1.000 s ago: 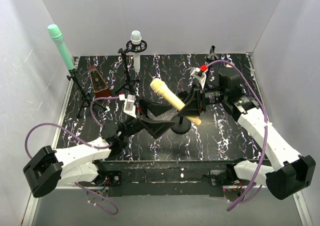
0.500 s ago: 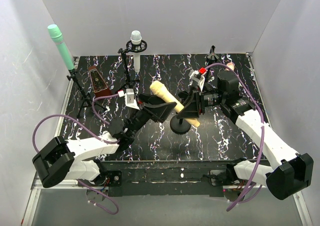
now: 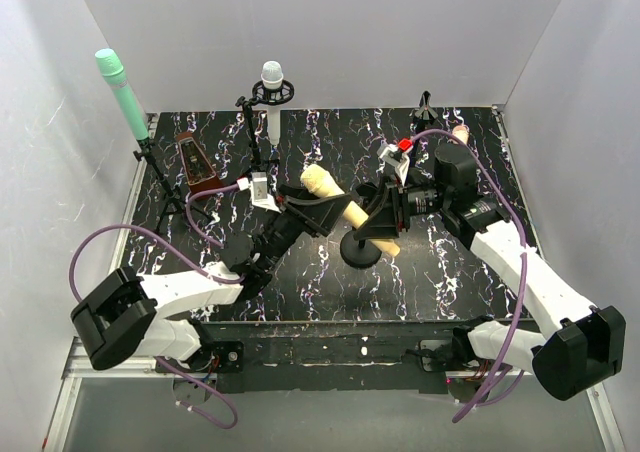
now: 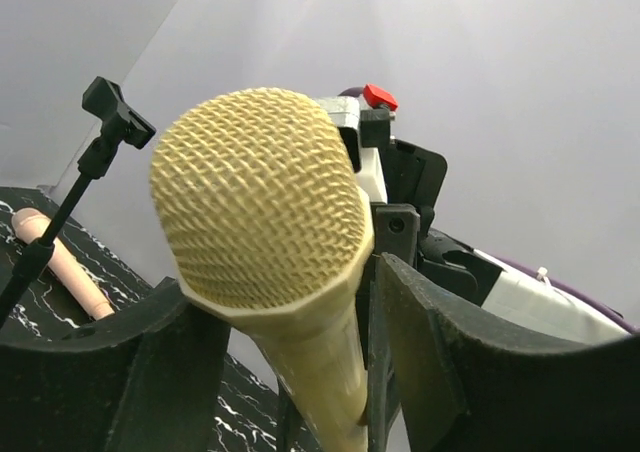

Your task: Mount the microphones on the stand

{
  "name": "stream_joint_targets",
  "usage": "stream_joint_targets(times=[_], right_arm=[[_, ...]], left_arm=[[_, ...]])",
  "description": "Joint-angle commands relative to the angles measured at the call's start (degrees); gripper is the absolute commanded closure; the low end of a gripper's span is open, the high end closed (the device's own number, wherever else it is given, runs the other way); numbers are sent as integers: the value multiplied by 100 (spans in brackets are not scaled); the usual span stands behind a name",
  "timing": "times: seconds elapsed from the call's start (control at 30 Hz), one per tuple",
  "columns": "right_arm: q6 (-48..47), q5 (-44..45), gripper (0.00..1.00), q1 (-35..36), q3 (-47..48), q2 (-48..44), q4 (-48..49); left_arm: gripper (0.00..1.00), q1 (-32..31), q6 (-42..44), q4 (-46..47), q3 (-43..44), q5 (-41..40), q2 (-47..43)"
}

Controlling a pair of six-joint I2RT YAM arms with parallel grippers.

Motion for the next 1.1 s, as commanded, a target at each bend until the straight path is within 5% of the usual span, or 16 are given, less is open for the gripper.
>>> stream_joint_targets(times=[0.0,0.13,0.3,0.37,0.57,0.67,0.83,0.9,0.97,1.07], right_arm=[[-43,-149,99,-18,-44,-138,201],[-140,-184,99,-18,-79,-147,148],[-464,-263,52,-18,-167,-261,-141],[-640,-228,45,-18,-220,-287,-264],[-922,-167,41,-18,-369,-296,-432],[-984,-219,46,-18,-343,-314,-450],[-1106,-605,91,-18,-255,-296,-441],[-1186,-860,99,-18,-229,-314,-441],[-1195,-992,99,-18,-211,-340,-432],[-1151,-1054,99,-18,-158,-349,-414]], left_arm=[[51,-23,-339,506,268,-190,86],[100,-23,-253,541,294,-172,86],[100,-14,406,-99,303,21,-387],[100,12,618,-450,391,214,-616],[100,65,1084,-1725,935,698,-995],[100,83,1084,-1884,1067,856,-986],[100,83,1032,-2069,1217,1023,-864],[100,83,918,-2026,1243,1111,-767],[83,83,716,-1973,1252,1172,-670],[42,83,356,-1718,1191,1470,-460]])
